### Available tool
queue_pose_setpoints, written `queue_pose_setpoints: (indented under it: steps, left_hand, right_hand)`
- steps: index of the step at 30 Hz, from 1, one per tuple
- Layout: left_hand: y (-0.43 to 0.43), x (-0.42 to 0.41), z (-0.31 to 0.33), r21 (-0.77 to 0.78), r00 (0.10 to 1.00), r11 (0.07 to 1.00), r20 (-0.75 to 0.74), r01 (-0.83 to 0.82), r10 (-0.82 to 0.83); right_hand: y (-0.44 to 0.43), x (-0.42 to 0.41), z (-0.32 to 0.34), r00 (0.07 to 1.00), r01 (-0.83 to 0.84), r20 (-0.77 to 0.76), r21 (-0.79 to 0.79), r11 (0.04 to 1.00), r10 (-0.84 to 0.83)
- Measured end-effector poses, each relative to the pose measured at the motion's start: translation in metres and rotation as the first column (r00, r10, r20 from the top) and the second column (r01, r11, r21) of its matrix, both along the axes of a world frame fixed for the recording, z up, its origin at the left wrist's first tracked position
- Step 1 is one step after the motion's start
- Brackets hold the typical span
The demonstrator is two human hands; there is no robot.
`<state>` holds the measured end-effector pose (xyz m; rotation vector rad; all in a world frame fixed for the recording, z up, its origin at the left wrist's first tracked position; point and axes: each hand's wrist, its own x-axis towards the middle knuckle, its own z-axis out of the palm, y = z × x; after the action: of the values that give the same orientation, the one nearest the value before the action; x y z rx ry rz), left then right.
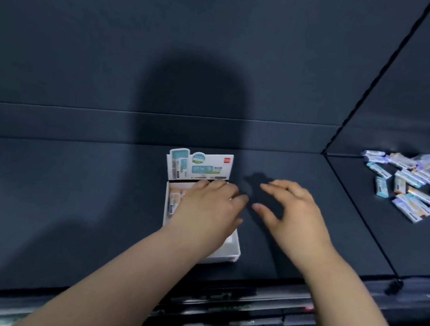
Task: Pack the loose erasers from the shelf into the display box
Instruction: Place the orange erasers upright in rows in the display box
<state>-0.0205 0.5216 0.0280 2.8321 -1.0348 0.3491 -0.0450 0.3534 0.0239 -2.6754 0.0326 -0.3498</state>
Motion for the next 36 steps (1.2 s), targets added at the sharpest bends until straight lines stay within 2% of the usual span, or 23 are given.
queue_pose_setpoints:
  steps: [4, 7, 15, 19, 27, 31, 36]
  left_hand:
    - [-0.047, -0.005, 0.004, -0.012, 0.999, 0.999, 0.003, 0.041, -0.041]
    - [-0.092, -0.015, 0.006, -0.011, 0.997, 0.999, -0.07, 0.044, -0.044]
    - [-0.25, -0.047, -0.001, -0.122, 0.992, 0.992, -0.125, -0.039, 0.024]
    - [-0.305, -0.058, -0.004, -0.132, 0.98, 0.986, -0.186, -0.098, 0.073]
    - [-0.33, -0.03, -0.007, -0.086, 0.973, 0.988, -0.208, -0.125, 0.105]
    - [-0.342, -0.007, -0.01, -0.044, 0.966, 0.996, -0.251, -0.082, 0.068]
    - [-0.366, 0.012, -0.013, -0.08, 0.957, 0.995, -0.287, -0.063, 0.038]
  right_hand:
    - [-0.053, -0.015, 0.005, 0.996, -0.039, -0.075, -0.021, 0.999, 0.038]
    - [-0.104, -0.028, 0.007, 0.993, -0.036, -0.11, -0.011, 0.999, 0.034]
    - [-0.282, -0.074, 0.01, 0.97, 0.013, -0.24, -0.056, 0.998, -0.026]
    - [-0.344, -0.079, 0.011, 0.969, 0.02, -0.242, -0.095, 0.995, -0.042]
    - [-0.378, -0.044, 0.001, 0.974, 0.023, -0.225, -0.069, 0.997, -0.038]
    - [-0.384, -0.024, 0.002, 0.979, 0.1, -0.18, 0.021, 0.995, -0.095]
    - [-0.403, 0.008, 0.005, 0.979, 0.114, -0.175, 0.038, 0.993, -0.106]
